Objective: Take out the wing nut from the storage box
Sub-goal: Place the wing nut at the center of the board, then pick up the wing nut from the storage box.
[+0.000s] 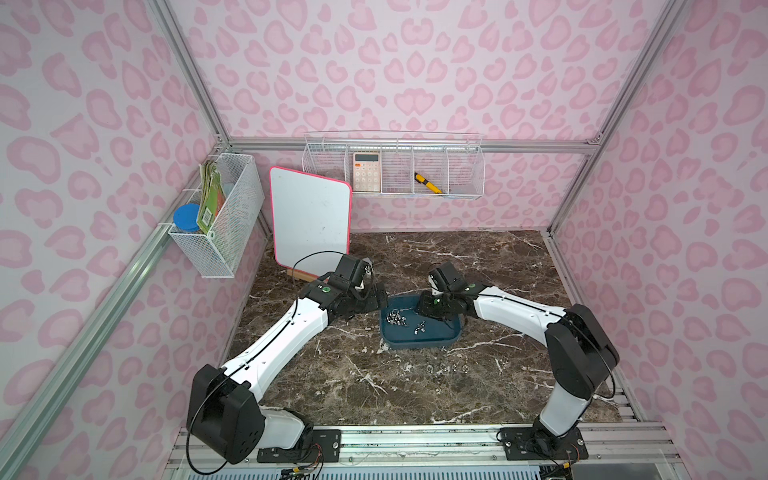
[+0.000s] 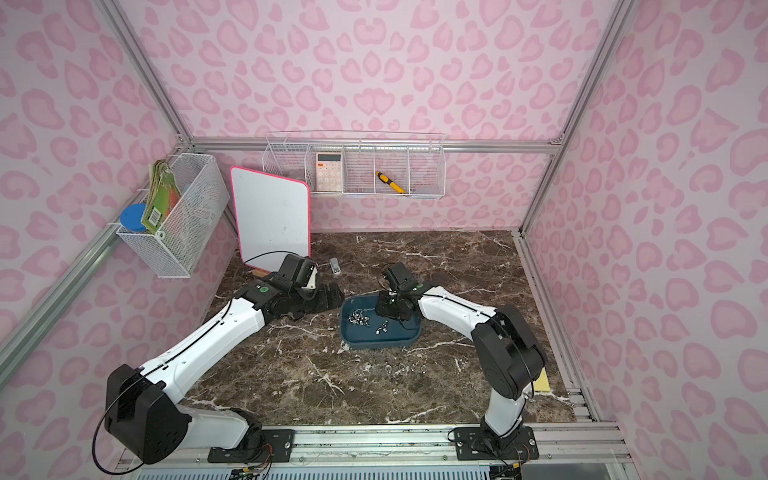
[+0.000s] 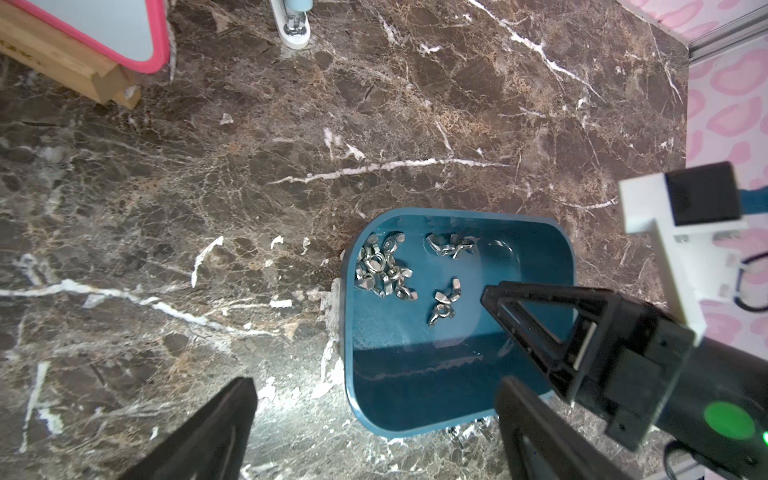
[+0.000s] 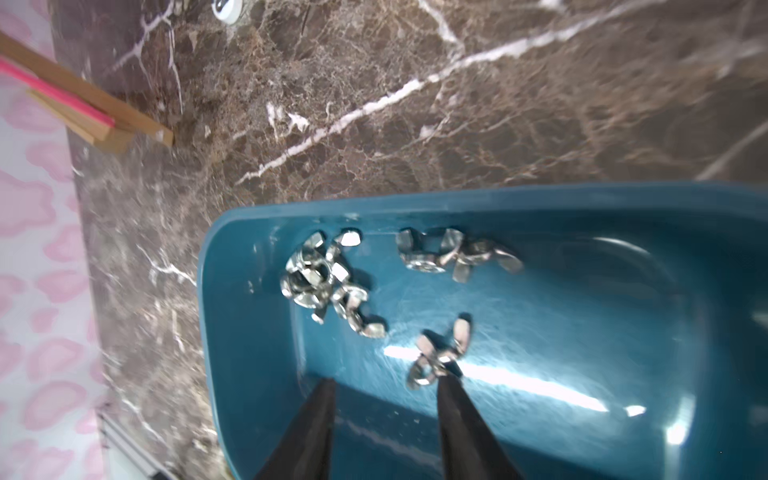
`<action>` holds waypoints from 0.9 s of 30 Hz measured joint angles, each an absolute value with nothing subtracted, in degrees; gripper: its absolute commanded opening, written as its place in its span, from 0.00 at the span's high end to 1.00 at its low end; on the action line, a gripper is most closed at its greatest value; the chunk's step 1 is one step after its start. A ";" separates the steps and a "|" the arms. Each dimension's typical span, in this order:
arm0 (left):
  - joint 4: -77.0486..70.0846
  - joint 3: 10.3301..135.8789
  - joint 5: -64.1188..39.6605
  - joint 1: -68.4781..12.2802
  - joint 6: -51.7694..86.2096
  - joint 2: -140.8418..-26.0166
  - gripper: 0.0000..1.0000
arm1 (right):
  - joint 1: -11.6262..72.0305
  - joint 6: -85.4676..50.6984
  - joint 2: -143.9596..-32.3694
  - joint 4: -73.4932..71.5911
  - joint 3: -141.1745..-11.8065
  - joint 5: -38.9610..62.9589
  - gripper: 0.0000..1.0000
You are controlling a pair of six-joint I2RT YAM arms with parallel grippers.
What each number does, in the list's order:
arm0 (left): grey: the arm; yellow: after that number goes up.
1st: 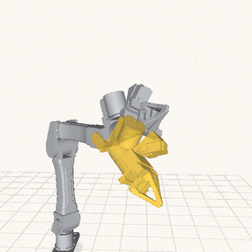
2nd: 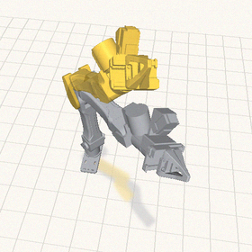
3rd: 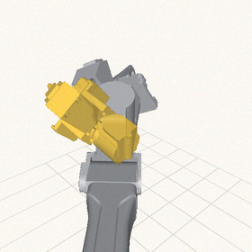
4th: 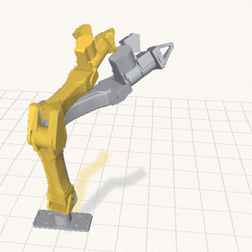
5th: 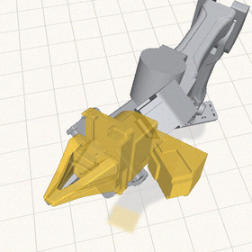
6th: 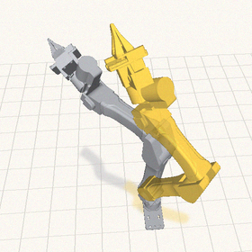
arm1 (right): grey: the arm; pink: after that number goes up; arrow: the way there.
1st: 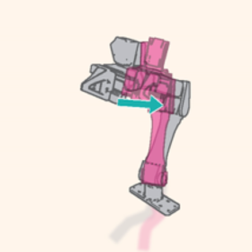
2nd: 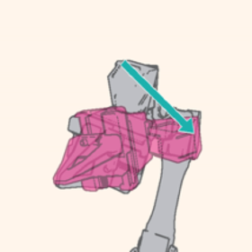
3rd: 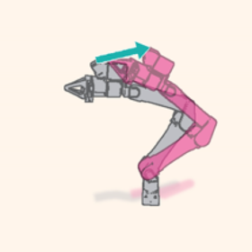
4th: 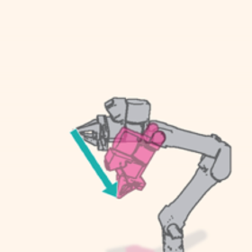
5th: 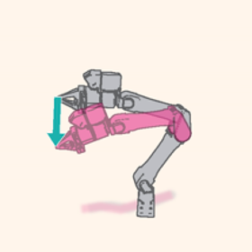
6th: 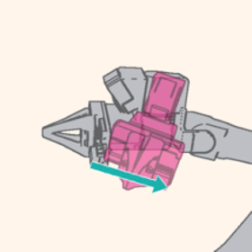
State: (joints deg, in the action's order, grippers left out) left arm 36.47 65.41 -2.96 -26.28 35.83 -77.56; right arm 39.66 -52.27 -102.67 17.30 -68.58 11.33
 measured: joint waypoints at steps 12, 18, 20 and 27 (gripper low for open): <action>37.82 60.36 -1.72 -26.15 35.79 -69.58 0.03 | 39.27 -70.57 -105.25 5.76 -62.11 11.18 0.60; 38.22 59.44 -1.32 -26.15 35.57 -67.59 0.02 | 38.50 -75.61 -106.41 1.08 -61.01 10.22 0.61; 38.41 59.37 -0.89 -26.13 35.38 -67.13 0.02 | 38.44 -76.62 -106.83 0.58 -61.41 9.82 0.62; 39.44 58.78 -0.16 -26.04 34.30 -66.37 0.02 | 38.13 -78.00 -109.34 0.34 -64.75 9.91 0.64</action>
